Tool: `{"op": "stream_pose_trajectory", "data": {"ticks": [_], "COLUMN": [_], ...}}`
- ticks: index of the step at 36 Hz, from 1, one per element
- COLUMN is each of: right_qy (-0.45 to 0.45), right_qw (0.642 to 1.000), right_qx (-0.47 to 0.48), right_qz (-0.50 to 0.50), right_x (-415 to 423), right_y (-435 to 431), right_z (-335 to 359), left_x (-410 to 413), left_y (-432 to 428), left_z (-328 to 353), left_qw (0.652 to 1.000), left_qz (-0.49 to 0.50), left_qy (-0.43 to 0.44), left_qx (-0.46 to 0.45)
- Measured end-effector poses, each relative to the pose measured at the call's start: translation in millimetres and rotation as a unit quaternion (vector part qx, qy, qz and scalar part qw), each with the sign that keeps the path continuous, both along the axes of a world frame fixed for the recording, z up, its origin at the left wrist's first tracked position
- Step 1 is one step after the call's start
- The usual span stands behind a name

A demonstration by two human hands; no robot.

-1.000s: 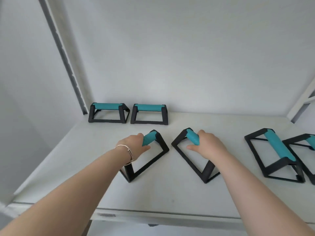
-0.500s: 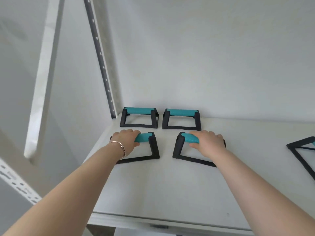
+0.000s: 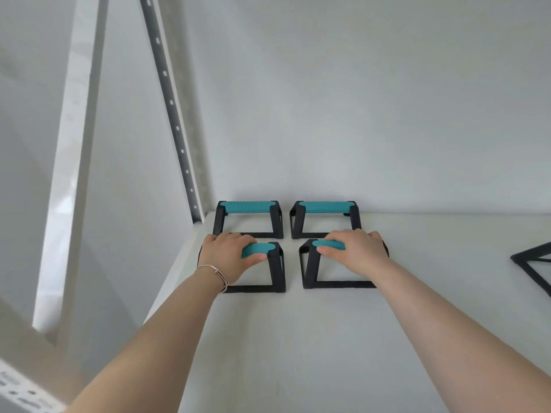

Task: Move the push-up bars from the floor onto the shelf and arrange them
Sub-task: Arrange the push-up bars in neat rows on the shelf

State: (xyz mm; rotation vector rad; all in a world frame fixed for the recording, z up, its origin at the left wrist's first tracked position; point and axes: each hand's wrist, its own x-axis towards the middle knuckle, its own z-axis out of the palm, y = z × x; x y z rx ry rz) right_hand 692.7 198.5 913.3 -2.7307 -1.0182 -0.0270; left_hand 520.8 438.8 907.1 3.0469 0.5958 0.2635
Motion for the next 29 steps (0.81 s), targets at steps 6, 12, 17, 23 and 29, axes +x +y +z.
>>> {"op": "stream_pose_trajectory", "data": {"ticks": [6, 12, 17, 23, 29], "right_qy": [-0.005, -0.007, -0.01, -0.007, -0.01], "right_qw": [1.0, 1.0, 1.0, 1.0, 1.0], "right_qx": [-0.004, -0.006, -0.01, -0.007, -0.009], "right_qz": [0.006, 0.004, 0.004, 0.001, 0.0], "right_x": [7, 10, 10, 10, 12], "right_y": [5, 13, 19, 23, 26], "right_z": [-3, -2, -2, -2, -2], "left_x": [7, 12, 17, 23, 26], "left_y": [7, 13, 17, 22, 27], "left_z": [1, 1, 0, -1, -3], "left_qw": [1.0, 1.0, 1.0, 1.0, 1.0], "left_qz": [-0.005, -0.01, -0.011, -0.015, -0.019], "left_qy": [0.007, 0.009, 0.009, 0.01, 0.009], "left_qx": [0.006, 0.007, 0.011, 0.015, 0.019]}}
